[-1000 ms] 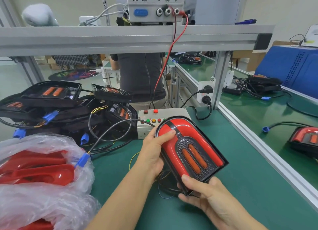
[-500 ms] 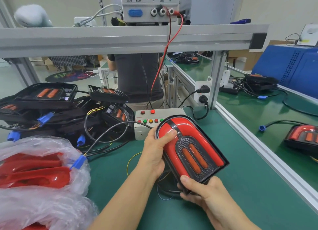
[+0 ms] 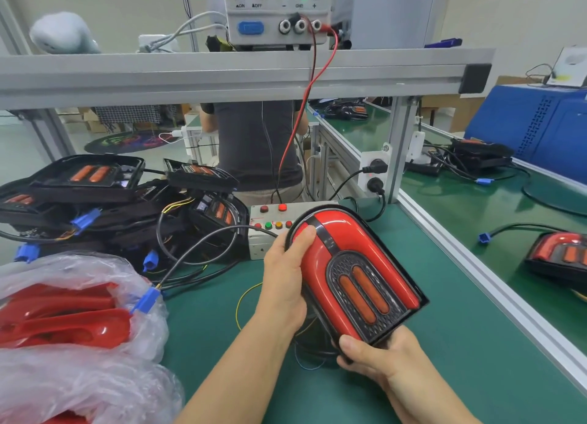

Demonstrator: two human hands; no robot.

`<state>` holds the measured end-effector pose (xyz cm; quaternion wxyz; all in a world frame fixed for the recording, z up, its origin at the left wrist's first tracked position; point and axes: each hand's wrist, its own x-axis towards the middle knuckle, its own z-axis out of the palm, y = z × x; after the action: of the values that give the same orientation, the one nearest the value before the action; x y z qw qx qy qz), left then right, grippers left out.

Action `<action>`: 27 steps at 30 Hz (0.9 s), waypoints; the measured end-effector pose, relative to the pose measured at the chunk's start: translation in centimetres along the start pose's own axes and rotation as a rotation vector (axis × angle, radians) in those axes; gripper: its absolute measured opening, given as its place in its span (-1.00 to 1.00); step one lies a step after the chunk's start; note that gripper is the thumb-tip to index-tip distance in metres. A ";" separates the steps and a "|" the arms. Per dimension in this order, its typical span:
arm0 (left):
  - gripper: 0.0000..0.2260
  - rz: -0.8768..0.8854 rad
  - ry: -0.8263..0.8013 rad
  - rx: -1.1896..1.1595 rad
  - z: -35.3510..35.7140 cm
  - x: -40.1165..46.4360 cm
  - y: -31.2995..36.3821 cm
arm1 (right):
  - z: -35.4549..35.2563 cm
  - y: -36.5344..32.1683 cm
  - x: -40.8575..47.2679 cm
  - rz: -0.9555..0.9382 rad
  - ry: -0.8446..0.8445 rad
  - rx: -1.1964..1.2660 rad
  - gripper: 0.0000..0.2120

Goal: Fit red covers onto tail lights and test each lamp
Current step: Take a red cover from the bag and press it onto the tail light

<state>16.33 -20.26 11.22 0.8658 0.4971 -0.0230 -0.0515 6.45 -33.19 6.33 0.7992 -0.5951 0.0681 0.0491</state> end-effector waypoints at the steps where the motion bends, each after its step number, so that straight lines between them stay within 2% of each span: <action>1: -0.61 0.002 -0.049 0.030 -0.2 -0.3 -0.1 | -0.1 -0.1 0.0 -0.012 -0.009 0.012 -0.40; 4: -0.42 -0.011 -0.180 0.160 -0.7 -1.6 -1.5 | -0.3 -0.7 0.2 -0.041 -0.052 0.052 -0.45; 12: -0.46 -0.042 -0.299 0.213 -1.2 -2.9 -2.2 | 0.5 -1.3 0.1 -0.105 -0.047 0.032 -0.62; 21: -0.47 -0.002 -0.199 0.127 -1.5 -3.1 -3.8 | 0.6 -0.8 0.5 -0.129 0.049 -0.104 -0.68; 23: -0.44 -0.015 -0.243 0.127 -1.8 -3.0 -4.0 | 0.3 -0.7 0.5 -0.102 0.038 -0.101 -0.66; 25: -0.41 -0.032 -0.315 0.152 -1.9 -2.8 -3.8 | -0.3 -0.8 0.4 -0.077 0.010 -0.081 -0.58; 27: -0.42 -0.019 -0.318 0.181 -1.6 -2.2 -2.5 | -1.0 -1.0 0.4 -0.044 -0.038 -0.063 -0.49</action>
<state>14.12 -19.94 8.26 0.8025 0.5588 -0.1596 -0.1352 6.96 -34.46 6.95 0.7821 -0.6204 0.0386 0.0450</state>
